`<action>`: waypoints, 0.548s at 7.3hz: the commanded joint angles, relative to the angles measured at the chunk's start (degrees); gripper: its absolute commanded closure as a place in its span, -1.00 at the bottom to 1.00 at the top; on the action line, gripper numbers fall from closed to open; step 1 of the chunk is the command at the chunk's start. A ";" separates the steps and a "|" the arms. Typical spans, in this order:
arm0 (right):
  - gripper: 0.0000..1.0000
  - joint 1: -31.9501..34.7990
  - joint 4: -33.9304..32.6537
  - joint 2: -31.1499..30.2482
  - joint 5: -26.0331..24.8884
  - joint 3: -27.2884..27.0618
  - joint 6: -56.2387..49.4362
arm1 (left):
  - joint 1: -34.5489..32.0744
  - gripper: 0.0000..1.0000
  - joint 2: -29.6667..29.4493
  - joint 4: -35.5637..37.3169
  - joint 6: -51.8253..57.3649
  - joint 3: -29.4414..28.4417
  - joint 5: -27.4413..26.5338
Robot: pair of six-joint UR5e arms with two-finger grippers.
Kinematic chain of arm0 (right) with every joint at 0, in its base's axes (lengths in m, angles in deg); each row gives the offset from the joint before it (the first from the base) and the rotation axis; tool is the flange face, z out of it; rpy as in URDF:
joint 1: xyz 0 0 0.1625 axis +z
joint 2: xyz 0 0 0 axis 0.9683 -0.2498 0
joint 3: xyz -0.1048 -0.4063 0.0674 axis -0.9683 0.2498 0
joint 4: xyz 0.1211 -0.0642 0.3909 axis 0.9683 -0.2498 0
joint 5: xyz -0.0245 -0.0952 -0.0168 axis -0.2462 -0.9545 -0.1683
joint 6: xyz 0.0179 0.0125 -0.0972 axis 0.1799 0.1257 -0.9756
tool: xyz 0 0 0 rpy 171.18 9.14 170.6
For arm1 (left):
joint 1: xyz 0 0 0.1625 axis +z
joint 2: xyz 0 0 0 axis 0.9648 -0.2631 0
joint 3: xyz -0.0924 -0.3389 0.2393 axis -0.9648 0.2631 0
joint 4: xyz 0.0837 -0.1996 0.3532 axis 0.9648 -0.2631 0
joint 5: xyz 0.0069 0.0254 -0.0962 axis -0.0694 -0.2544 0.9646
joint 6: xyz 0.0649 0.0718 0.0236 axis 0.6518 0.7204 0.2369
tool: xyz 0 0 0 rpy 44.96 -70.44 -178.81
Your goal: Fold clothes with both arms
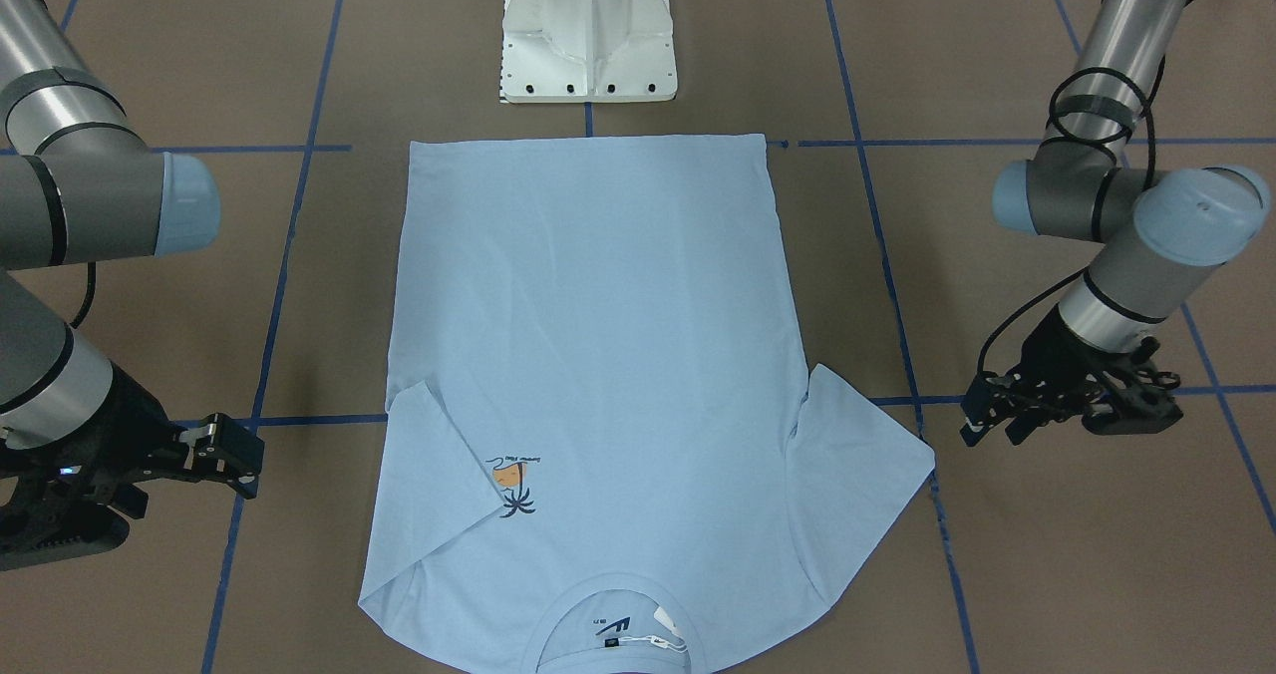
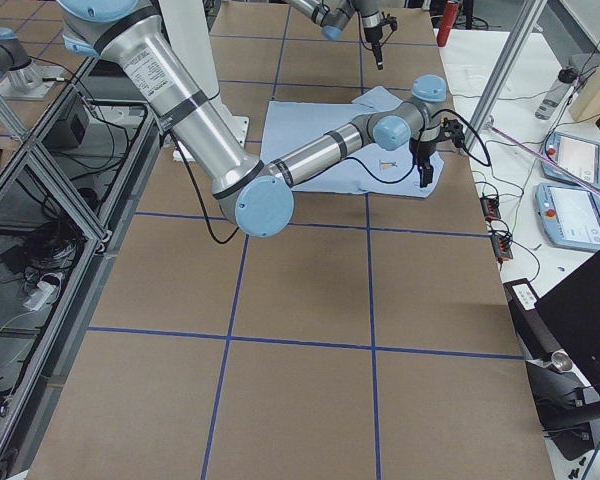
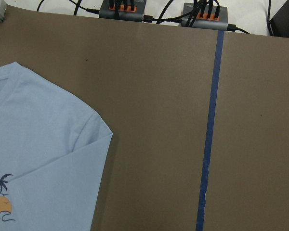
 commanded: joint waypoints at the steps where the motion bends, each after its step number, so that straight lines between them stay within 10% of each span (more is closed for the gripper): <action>1: -1.00 -0.04 0.10 -0.27 -0.14 -0.03 0.02 | 3.29 -0.20 -3.19 -1.56 -2.47 -4.36 -4.89; 4: -1.00 -0.04 0.19 -0.36 -0.23 -0.03 0.02 | 3.99 -0.18 -3.89 -2.54 -2.39 -6.73 -5.00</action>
